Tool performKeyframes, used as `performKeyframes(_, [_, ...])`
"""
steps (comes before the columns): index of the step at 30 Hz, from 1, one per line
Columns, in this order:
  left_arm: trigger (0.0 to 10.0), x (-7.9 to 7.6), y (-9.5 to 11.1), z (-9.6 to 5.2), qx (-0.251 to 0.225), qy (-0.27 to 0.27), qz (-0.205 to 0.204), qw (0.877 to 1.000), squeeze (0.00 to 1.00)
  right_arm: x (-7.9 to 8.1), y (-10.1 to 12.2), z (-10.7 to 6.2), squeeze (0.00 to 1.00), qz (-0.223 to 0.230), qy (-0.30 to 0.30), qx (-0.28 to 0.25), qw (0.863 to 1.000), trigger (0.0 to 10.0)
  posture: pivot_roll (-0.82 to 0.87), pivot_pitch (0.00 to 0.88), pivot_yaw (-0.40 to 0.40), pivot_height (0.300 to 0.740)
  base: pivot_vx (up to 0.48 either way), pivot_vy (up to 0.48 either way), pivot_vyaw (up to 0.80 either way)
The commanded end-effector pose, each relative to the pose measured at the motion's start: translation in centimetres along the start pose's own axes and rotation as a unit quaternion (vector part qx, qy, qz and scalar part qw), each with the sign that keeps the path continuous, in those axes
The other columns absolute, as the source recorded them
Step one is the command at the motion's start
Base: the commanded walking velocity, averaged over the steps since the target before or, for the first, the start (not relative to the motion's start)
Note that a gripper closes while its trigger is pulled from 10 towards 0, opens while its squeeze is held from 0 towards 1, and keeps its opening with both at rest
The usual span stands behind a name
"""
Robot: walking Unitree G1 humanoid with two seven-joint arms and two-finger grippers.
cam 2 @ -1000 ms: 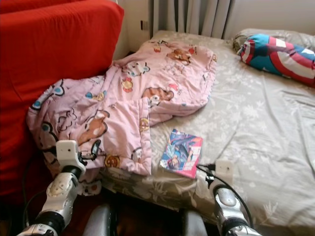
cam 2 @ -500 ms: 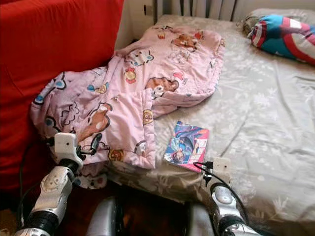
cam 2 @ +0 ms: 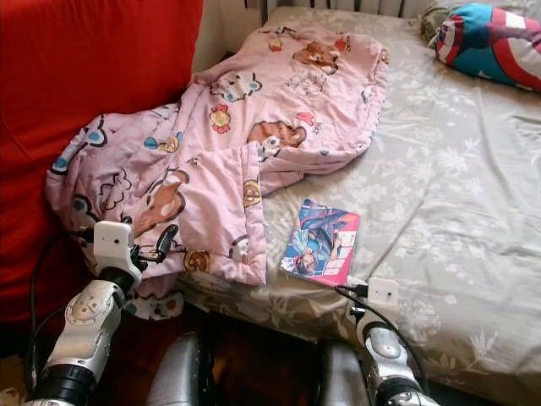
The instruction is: Clean up the room
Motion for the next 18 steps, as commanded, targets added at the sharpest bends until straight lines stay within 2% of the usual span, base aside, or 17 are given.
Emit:
performKeyframes(1, [10.0,0.11,-0.40,-0.33,0.014,-0.001,0.008,1.000,0.00,0.30,-0.47,-0.15,0.00,0.005,0.004,0.005,1.000,0.0,0.09,0.175,0.044,0.589,0.000,0.000,0.00])
performKeyframes(18, [10.0,-0.29,-0.46,-0.39,0.025,-0.004,0.010,1.000,0.00,0.73,-0.92,-0.27,0.00,0.001,0.012,0.011,1.000,0.0,0.09,0.169,0.037,0.589,0.000,0.000,0.00])
Point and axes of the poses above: a point about 5 cm out from each wrist's last joint towards the gripper, its own z axis pointing out of the wrist towards the gripper, its own y axis along the axis of the wrist's last joint, x = y × z, the point moved 5 cm from there along z, pointing out of the wrist towards the gripper, and after that the axes turned 14 degrees about -z, right-handed, at the moved point
